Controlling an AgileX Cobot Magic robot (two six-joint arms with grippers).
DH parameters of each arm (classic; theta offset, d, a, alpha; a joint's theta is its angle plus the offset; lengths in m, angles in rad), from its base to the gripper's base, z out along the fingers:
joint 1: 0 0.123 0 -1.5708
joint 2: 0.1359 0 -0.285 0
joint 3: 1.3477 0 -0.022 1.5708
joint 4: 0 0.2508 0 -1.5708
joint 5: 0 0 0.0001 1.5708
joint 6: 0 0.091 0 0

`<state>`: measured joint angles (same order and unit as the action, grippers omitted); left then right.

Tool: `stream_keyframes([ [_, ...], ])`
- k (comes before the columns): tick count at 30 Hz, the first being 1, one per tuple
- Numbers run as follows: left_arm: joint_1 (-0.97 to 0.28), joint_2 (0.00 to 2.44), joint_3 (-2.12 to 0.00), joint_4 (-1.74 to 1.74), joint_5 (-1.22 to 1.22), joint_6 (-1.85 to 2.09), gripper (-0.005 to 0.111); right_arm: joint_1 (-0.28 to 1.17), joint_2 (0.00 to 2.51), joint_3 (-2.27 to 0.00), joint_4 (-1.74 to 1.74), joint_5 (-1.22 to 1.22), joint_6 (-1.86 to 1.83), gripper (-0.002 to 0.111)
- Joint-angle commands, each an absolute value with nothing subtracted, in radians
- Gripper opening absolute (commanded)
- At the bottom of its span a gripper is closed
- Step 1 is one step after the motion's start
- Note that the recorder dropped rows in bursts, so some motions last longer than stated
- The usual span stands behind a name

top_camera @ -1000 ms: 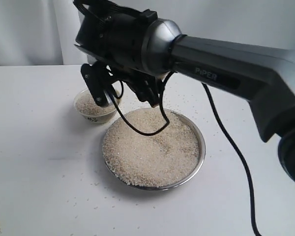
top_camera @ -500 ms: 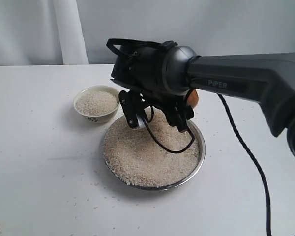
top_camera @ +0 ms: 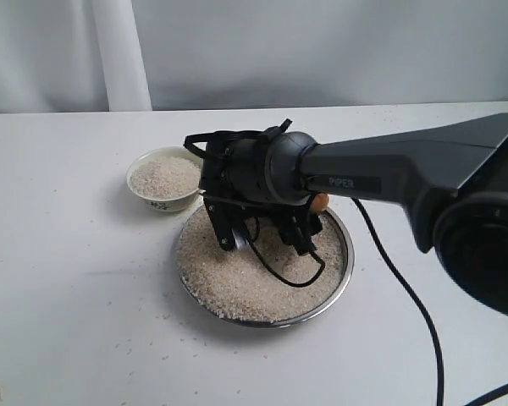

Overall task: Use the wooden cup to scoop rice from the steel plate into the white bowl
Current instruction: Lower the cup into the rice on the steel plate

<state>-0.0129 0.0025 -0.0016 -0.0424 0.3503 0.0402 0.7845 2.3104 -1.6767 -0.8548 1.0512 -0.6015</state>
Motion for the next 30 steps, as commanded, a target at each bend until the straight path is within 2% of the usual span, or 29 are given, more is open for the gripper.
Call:
stream_keyframes([
  [1, -0.016, 0.0, 0.0, -0.042, 0.345, 0.036, 0.0, 0.779, 2.346, -1.67, -0.886, 1.019, -0.564, 0.0],
  [9, -0.016, 0.0, 0.0, -0.042, 0.345, 0.036, 0.0, 0.779, 2.359, -1.67, -0.821, 0.912, -0.541, 0.0],
  [30, -0.016, 0.0, 0.0, -0.042, 0.345, 0.036, 0.0, 0.779, 2.359, -1.67, -0.6, 0.867, -0.549, 0.0],
])
